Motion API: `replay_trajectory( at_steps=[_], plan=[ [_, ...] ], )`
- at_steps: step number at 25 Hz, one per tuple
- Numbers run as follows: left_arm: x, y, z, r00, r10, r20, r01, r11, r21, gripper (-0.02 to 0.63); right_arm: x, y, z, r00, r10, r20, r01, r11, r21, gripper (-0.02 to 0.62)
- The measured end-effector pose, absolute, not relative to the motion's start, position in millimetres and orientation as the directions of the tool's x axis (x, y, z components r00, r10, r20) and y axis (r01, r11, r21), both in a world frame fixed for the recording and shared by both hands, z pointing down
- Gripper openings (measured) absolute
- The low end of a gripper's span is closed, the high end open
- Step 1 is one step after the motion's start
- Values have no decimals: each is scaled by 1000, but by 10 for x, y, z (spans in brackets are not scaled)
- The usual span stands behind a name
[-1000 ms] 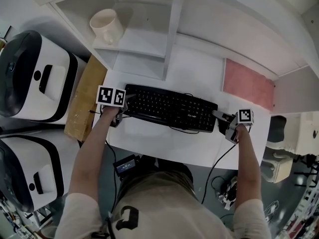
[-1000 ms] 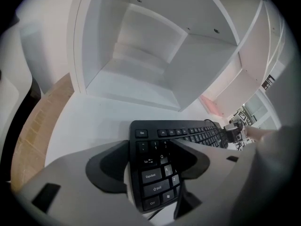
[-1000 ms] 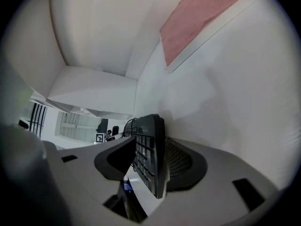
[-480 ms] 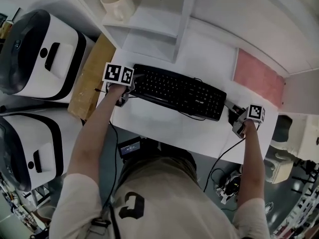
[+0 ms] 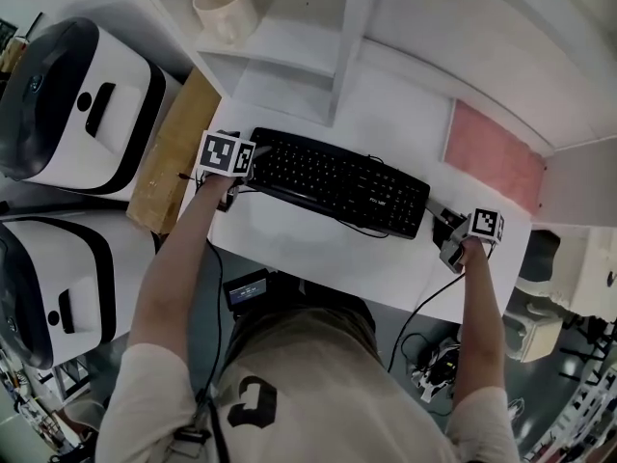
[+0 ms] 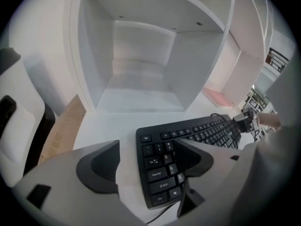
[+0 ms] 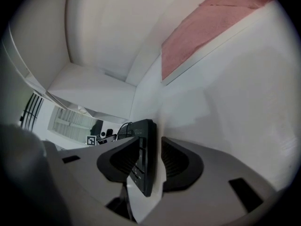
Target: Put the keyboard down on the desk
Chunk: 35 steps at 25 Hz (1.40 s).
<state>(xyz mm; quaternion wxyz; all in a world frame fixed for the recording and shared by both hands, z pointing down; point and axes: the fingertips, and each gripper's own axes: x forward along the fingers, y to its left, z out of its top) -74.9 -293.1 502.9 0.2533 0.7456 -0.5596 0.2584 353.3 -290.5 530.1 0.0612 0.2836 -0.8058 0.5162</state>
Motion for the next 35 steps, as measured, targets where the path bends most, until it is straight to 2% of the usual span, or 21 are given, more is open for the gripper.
replay_trajectory(
  at_steps=[3,6,10,14,19,25,30,35],
  plan=[
    [-800,-2851,4865,267,-748,607,-964,-211,163,357,3557,-2919,5249,-847,-416,331,-470,294,-832,166],
    [-821,-2719,4766,272,-785,556,-961,-194,197,357,3638,-2962,5133,-822,-473,316,-501,339,-796,166],
    [-907,-2509,4679,247,-816,522,-965,-159,207,357,3574,-2940,4857,-823,-459,334,-540,451,-711,164],
    [-893,-2309,4492,237,-846,478,-962,-138,234,356,3123,-2857,4400,-892,-401,208,-426,594,-683,141],
    [-612,-2074,4189,292,-871,397,-945,-198,260,356,2521,-2643,4002,-949,-302,94,-290,713,-639,124],
    [-276,-1911,3987,346,-875,339,-929,-267,258,356,1996,-2282,3920,-974,-185,130,-226,791,-569,106],
    [-88,-1814,3923,399,-862,312,-910,-330,252,356,1739,-2068,3870,-975,-152,163,-213,853,-476,25],
    [-91,-1685,3870,415,-868,275,-905,-361,227,353,1491,-1868,3877,-970,-126,206,-204,885,-420,23]
  ],
)
